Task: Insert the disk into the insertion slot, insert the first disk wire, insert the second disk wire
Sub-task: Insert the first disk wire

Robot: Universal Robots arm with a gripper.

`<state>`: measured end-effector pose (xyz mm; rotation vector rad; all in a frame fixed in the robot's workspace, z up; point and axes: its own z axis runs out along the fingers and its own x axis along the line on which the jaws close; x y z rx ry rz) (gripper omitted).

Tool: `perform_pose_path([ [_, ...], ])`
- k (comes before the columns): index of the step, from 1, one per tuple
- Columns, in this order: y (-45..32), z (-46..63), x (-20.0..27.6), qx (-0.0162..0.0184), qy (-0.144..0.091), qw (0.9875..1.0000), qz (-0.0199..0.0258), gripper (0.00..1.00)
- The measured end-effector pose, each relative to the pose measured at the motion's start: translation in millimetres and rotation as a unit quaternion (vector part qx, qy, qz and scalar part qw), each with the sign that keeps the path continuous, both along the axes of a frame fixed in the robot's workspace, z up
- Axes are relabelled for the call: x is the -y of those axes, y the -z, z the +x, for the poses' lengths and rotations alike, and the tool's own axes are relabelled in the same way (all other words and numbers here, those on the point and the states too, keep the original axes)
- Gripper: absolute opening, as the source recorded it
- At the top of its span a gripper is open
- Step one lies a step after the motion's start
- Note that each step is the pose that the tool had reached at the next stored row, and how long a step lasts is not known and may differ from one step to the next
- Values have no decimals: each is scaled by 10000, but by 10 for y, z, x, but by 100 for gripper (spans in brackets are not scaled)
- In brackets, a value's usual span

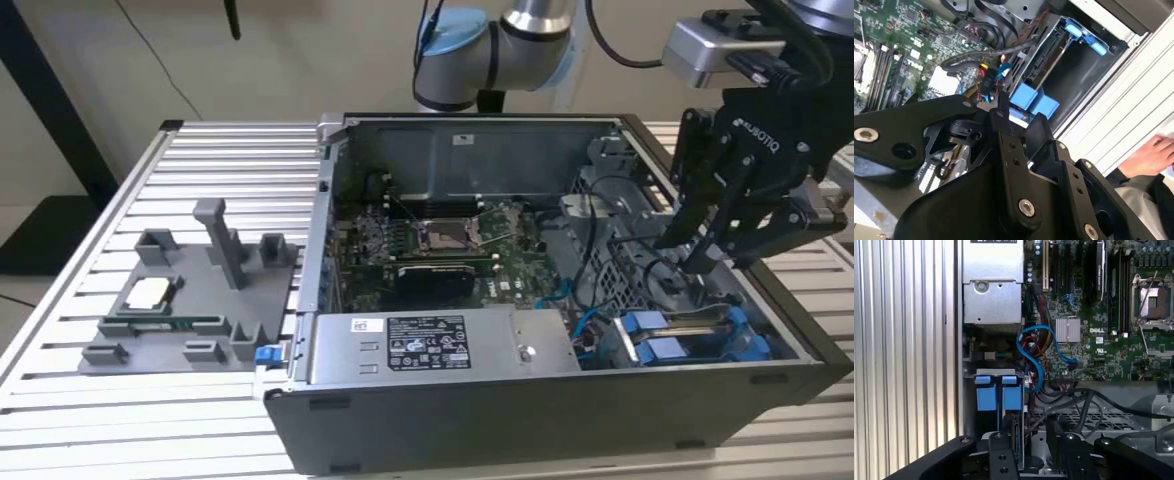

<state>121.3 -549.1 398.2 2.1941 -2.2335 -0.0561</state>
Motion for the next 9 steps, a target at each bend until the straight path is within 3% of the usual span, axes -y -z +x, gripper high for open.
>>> perform_pose_path([
  [2,5,0,-11,4,-1,9999,143,41],
  [4,13,0,-15,11,-2,9997,226,41],
  [6,21,0,-20,22,-4,9996,292,41],
  [9,36,2,-24,43,-10,9994,354,41],
])
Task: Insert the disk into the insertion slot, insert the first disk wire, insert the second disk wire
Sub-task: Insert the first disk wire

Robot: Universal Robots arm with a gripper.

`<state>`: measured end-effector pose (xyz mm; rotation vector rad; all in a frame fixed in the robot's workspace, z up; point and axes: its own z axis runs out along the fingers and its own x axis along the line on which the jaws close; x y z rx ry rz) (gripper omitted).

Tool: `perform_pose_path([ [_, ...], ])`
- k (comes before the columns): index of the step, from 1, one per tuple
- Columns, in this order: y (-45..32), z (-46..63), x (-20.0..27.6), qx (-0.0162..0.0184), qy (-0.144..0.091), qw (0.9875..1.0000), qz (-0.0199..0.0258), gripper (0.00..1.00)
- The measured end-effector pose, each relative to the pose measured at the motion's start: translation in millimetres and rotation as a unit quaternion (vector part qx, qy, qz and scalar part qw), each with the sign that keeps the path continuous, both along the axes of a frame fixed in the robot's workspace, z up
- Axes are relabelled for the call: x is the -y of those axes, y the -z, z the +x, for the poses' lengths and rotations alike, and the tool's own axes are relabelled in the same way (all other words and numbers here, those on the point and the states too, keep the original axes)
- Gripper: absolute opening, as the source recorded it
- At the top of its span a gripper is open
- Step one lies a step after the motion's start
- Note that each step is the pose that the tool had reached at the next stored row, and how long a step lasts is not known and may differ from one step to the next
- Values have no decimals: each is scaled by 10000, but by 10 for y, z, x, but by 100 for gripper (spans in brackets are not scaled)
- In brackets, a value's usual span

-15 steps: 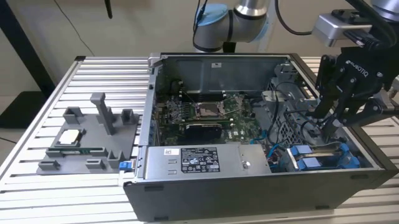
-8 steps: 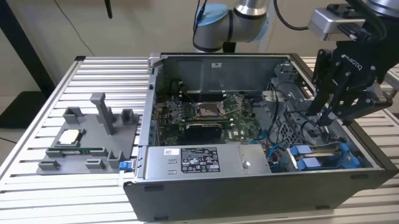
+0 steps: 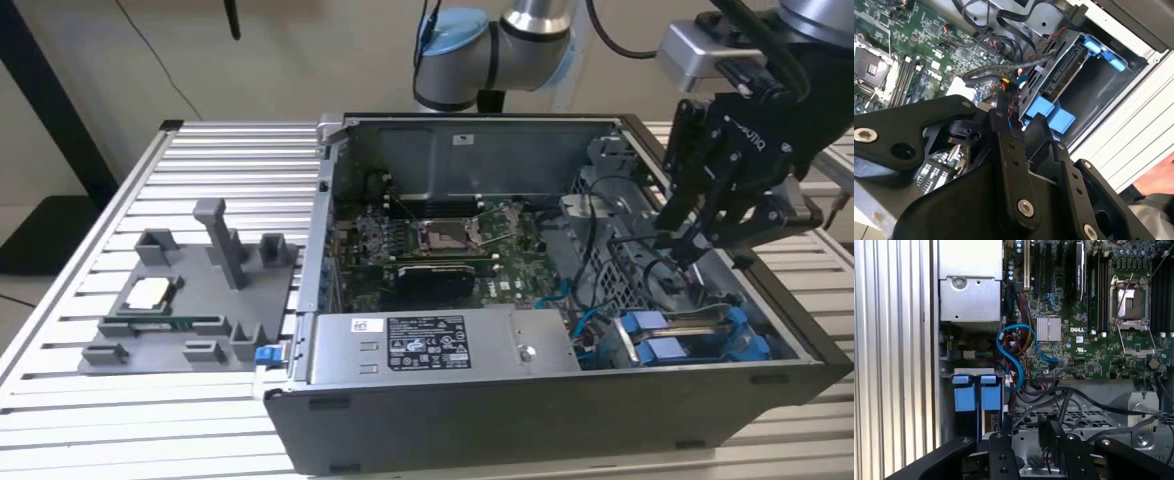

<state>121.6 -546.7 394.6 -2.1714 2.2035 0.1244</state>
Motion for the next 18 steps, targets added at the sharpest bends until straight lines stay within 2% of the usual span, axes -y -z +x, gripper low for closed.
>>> perform_pose_path([
  [12,73,11,-15,95,-33,9998,185,41],
  [15,92,11,-15,110,-32,9996,271,41],
  [17,99,11,-15,114,-31,9993,354,32],
  [18,101,11,-15,115,-31,9991,398,32],
])
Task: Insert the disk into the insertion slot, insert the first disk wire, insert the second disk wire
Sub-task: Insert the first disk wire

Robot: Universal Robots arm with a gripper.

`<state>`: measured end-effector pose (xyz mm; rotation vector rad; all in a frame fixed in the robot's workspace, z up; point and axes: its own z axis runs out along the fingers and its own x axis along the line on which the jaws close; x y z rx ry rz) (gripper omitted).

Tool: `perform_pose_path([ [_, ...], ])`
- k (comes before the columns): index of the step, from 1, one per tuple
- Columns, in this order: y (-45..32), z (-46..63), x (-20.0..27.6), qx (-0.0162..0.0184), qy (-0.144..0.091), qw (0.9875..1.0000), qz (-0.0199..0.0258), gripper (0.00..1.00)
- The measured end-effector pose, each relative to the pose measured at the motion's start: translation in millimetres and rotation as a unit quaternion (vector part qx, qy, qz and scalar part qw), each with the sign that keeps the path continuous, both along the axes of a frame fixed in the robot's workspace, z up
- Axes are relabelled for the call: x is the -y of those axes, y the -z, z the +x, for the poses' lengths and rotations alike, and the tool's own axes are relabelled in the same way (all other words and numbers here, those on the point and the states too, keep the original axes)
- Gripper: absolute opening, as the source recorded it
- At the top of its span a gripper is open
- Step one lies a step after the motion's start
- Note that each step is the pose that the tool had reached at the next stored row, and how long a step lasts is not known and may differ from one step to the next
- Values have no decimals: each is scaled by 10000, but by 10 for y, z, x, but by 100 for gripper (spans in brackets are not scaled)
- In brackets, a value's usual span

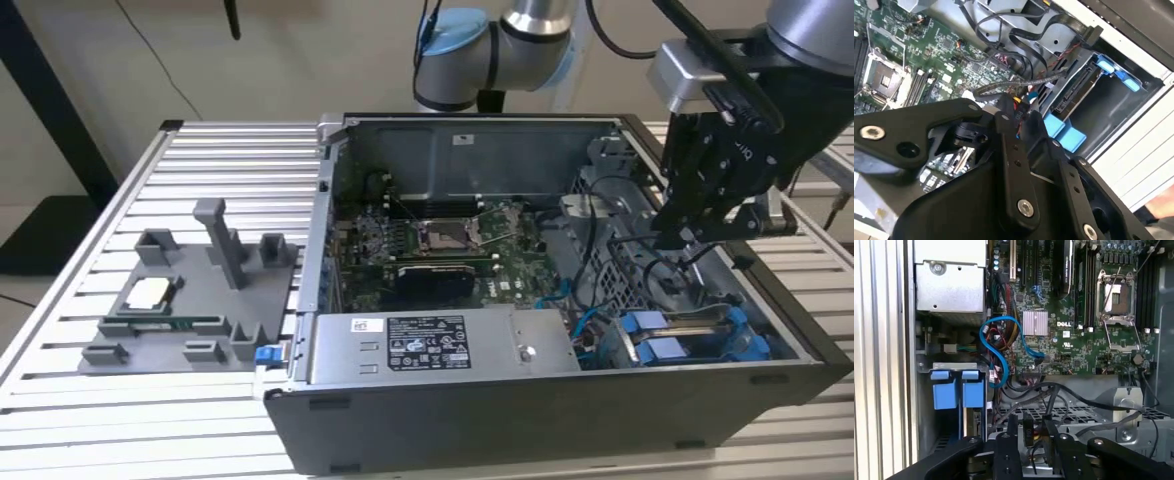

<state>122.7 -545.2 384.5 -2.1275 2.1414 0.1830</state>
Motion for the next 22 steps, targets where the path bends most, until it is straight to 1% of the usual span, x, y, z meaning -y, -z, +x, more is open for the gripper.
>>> perform_pose_path([
  [1,1,0,0,0,0,10000,38,25],
  [2,1,0,0,0,0,10000,51,20],
  [8,1,0,0,0,0,10000,57,19],
  [14,10,4,0,0,0,10000,51,19],
  [22,29,39,13,0,0,10000,15,19],
])
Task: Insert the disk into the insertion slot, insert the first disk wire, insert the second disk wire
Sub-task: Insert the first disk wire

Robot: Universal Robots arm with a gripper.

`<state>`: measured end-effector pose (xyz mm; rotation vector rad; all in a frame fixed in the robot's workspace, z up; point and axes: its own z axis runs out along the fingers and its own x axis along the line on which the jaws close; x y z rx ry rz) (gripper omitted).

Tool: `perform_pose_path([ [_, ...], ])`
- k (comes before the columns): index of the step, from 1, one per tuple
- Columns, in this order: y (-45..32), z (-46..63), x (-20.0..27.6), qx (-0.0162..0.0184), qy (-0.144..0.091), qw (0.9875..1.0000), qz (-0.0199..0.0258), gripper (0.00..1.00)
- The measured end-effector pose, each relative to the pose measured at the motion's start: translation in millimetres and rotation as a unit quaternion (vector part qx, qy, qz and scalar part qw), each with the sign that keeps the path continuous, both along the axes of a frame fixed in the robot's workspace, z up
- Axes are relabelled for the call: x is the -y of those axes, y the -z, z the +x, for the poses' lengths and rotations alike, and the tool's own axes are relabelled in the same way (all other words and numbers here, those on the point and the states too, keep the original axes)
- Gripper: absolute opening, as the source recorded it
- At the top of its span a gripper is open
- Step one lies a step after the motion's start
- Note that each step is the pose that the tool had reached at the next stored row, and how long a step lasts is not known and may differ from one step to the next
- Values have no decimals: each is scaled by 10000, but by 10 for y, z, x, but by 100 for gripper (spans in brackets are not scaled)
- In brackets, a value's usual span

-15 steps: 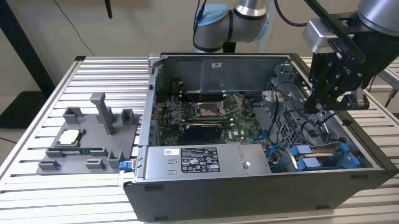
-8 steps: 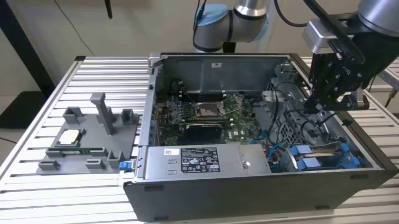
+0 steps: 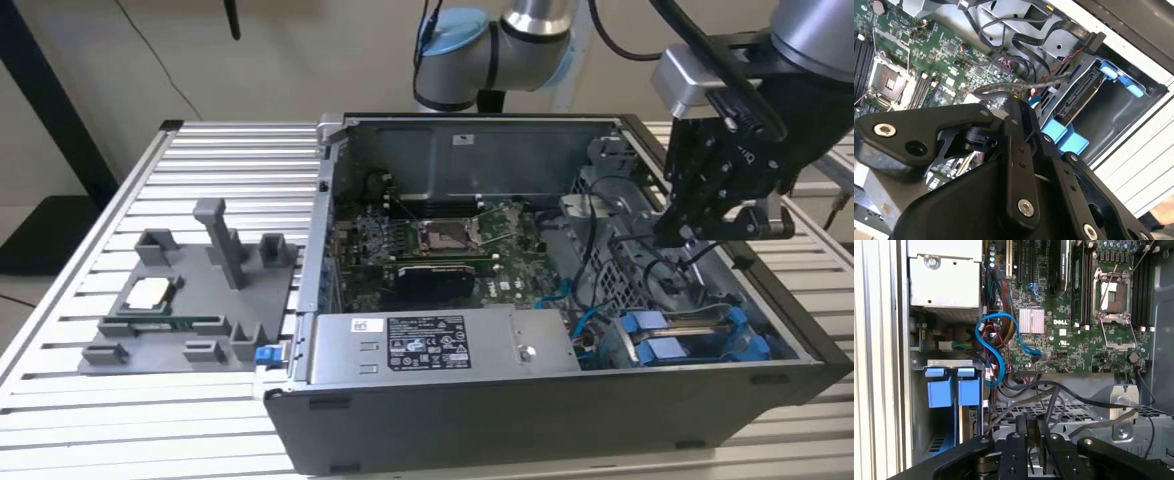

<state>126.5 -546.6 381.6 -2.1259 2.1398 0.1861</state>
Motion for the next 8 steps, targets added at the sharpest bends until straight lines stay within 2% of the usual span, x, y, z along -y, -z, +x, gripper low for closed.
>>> perform_pose_path([
  [8,18,37,23,0,1,10000,-23,19],
])
